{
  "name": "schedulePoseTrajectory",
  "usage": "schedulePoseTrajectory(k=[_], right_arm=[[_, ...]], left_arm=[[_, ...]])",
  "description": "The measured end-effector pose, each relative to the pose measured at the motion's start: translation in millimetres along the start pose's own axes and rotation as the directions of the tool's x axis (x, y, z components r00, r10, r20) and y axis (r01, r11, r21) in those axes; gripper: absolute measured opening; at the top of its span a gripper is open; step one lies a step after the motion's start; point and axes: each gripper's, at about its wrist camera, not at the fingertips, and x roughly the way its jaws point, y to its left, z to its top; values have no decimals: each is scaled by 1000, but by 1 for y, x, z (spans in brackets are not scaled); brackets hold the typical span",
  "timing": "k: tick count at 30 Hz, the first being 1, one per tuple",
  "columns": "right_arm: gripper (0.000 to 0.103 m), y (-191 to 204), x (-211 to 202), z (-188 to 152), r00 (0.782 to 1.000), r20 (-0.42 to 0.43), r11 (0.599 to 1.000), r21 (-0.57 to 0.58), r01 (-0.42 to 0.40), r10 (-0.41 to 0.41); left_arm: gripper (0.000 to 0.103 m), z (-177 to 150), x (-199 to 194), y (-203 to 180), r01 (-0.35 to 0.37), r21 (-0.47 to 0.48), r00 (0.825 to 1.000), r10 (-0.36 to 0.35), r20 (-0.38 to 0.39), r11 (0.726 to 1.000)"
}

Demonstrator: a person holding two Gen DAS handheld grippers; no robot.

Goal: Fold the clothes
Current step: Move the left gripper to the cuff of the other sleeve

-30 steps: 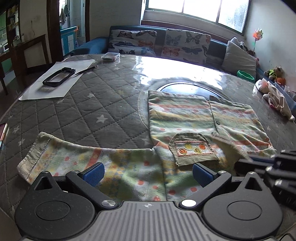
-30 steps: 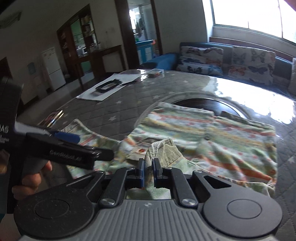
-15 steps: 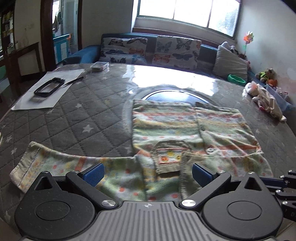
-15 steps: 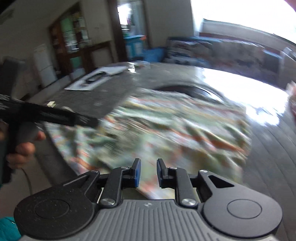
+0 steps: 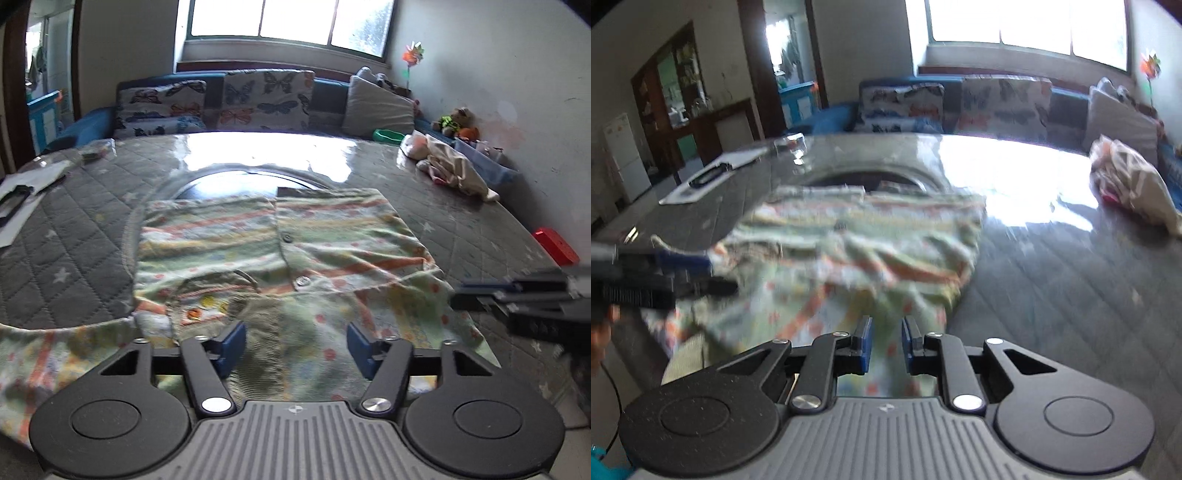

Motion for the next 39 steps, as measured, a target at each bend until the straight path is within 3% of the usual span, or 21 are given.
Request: schedulePoseTrajectory(k=[4, 7, 11, 15, 20, 23, 26, 31, 36, 39], right_arm=[[15, -4, 28, 11, 1000, -13, 1000, 1, 19, -19], [15, -13, 47, 7, 998, -58, 999, 26, 38, -36], [16, -6, 40, 6, 998, -37, 999, 18, 44, -44], [18, 17, 26, 8, 1000, -5, 999, -33, -22, 22], [18, 58, 26, 9, 992, -4, 985, -120, -127, 127], [18, 82, 32, 7, 987, -11, 970, -184, -159, 160], [18, 94, 44, 2, 985, -52, 964, -205, -171, 163], [18, 101, 47, 0, 986, -60, 963, -213, -164, 155], [18, 101, 37, 2, 987, -36, 961, -222, -164, 160], [18, 103, 44, -1, 987, -66, 961, -226, -159, 148]], left_arm=[[48, -6, 10, 0, 12, -3, 999, -12, -30, 1000], [47, -10, 14, 8, 21, -24, 999, -22, -41, 999], [48, -12, 9, 16, 18, -43, 999, -20, -31, 999], [52, -14, -10, 32, -16, -68, 1000, 17, 18, 998], [59, -23, -36, 78, -129, -206, 989, 140, 39, 970], [59, -32, -51, 111, -225, -287, 969, 245, 35, 931], [59, -40, -66, 142, -324, -360, 934, 357, 28, 875], [59, -51, -87, 190, -480, -485, 836, 549, -1, 731], [64, -61, -98, 226, -539, -570, 776, 629, -49, 620], [65, -64, -97, 238, -548, -588, 768, 636, -71, 595]])
